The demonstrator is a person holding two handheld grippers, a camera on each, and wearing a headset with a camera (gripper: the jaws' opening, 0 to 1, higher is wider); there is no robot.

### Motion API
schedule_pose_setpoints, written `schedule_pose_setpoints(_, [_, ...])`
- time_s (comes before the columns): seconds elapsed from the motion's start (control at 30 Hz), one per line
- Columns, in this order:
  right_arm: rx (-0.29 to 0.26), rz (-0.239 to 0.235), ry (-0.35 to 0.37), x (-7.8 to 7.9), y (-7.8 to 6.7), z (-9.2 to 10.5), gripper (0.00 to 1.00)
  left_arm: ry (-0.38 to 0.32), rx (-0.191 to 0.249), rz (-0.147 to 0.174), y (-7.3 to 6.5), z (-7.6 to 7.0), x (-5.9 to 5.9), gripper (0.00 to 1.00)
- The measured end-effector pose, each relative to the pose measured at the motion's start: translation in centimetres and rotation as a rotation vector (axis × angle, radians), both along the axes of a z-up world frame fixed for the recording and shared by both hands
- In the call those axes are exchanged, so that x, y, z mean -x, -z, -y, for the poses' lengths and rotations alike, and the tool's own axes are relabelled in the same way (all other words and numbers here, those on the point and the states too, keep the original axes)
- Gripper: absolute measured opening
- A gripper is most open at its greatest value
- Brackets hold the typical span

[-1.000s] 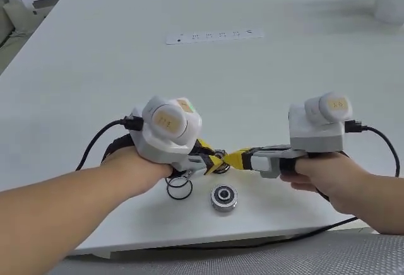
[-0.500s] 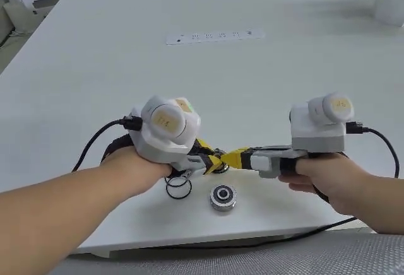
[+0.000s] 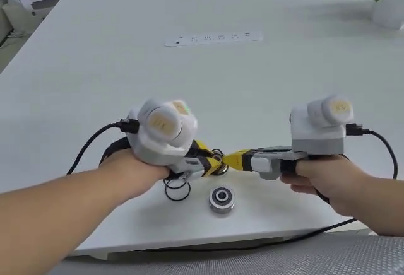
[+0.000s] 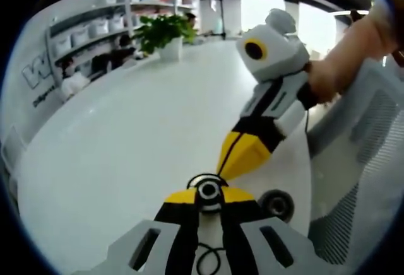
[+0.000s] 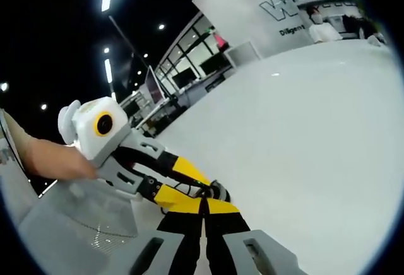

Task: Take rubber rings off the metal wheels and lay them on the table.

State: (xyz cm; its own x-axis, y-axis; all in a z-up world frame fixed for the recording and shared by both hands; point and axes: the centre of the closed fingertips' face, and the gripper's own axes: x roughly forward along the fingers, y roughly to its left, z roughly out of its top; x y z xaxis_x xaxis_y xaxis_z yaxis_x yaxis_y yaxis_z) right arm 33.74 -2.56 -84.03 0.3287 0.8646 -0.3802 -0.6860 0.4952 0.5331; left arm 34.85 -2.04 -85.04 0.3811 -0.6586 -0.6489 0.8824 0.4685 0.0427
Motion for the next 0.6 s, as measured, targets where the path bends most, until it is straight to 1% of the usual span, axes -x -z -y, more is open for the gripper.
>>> schedule_pose_setpoints(0.13, [0.012,-0.002,0.004,-0.25,0.44,0.26,0.0,0.01,-0.009,0.005,-0.02,0.11,-0.04,0.13])
schedule_pose_setpoints(0.2, [0.013,0.001,0.003,-0.33,0.4,0.24,0.0,0.017,-0.014,0.002,-0.04,0.14,-0.06,0.13])
schedule_pose_setpoints(0.27, [0.013,0.003,0.0,-0.26,0.3,0.15,0.0,0.009,-0.01,-0.016,-0.02,0.17,-0.14,0.14])
schedule_pose_setpoints(0.37, [0.012,0.004,0.0,-0.13,0.19,0.07,0.0,0.009,-0.014,-0.02,-0.1,0.1,0.02,0.14])
schedule_pose_setpoints(0.47, [0.01,0.005,0.001,-0.05,0.07,0.03,0.0,0.015,-0.022,-0.015,-0.15,-0.16,0.06,0.15])
schedule_pose_setpoints(0.6, [0.004,0.007,0.001,0.04,-0.1,-0.03,0.0,0.021,-0.013,-0.017,-0.6,-0.51,0.41,0.16])
